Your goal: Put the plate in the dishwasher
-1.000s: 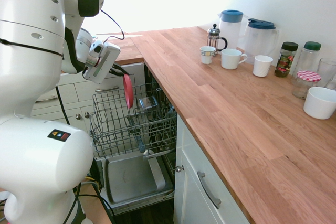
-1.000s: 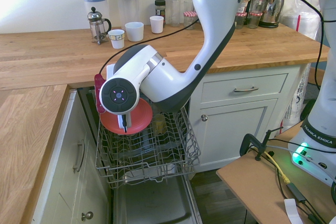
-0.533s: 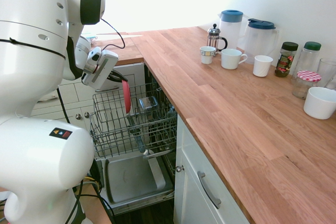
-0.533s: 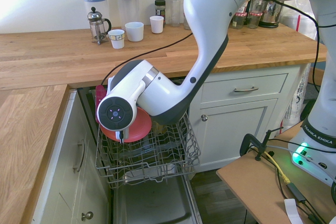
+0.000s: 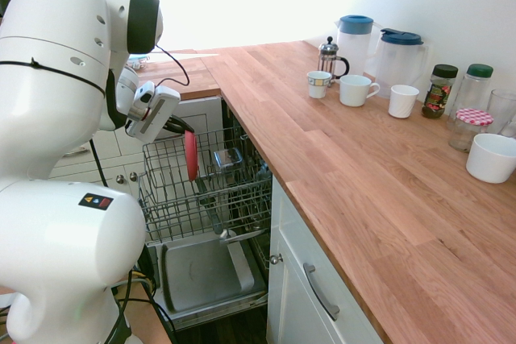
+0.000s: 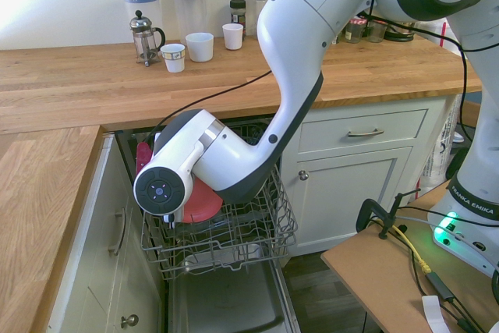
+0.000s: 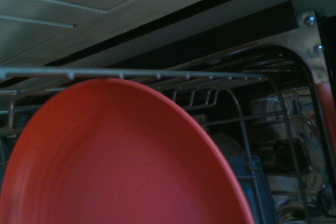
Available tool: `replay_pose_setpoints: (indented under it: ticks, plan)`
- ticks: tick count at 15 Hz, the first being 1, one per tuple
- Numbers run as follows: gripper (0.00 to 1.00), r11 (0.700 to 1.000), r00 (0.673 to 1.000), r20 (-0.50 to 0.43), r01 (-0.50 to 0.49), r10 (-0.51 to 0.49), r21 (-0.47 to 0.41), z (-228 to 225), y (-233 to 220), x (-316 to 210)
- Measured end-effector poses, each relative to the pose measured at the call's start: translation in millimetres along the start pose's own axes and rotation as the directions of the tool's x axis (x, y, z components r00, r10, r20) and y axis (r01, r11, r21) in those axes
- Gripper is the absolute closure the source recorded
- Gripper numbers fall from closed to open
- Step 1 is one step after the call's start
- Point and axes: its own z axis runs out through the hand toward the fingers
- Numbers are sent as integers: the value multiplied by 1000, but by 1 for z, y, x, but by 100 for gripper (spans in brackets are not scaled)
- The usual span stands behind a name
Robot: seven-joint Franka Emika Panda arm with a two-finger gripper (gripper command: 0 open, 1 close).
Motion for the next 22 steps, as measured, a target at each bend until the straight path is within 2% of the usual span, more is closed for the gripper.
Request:
replay_pose_setpoints:
  ticks: [4, 5, 14, 17, 22]
  plan:
    - [100, 999, 1000, 19, 4, -5, 38, 14, -7, -3]
    - [0, 999, 1000, 23, 9, -10, 51, 17, -8, -4]
    - [0, 985, 994, 23, 99, -103, 139, 20, -10, 3]
    - [0, 973, 992, 32, 115, -123, 199, 17, -17, -6]
    - [0, 957, 988, 22, 145, -156, 251, 9, -18, -15]
